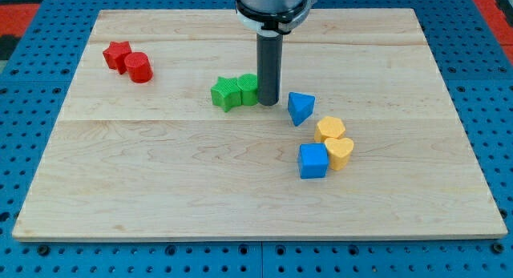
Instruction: Slide the green circle along with the green star towards the center left
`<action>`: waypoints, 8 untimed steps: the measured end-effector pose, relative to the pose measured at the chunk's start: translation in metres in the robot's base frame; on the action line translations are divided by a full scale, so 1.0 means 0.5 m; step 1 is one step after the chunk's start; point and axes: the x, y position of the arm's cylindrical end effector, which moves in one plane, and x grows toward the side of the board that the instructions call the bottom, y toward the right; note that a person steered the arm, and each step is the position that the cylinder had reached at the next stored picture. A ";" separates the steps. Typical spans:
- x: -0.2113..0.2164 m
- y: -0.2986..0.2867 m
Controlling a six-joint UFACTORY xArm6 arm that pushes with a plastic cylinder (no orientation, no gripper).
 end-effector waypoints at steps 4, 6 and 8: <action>-0.048 0.006; -0.006 -0.096; 0.037 -0.230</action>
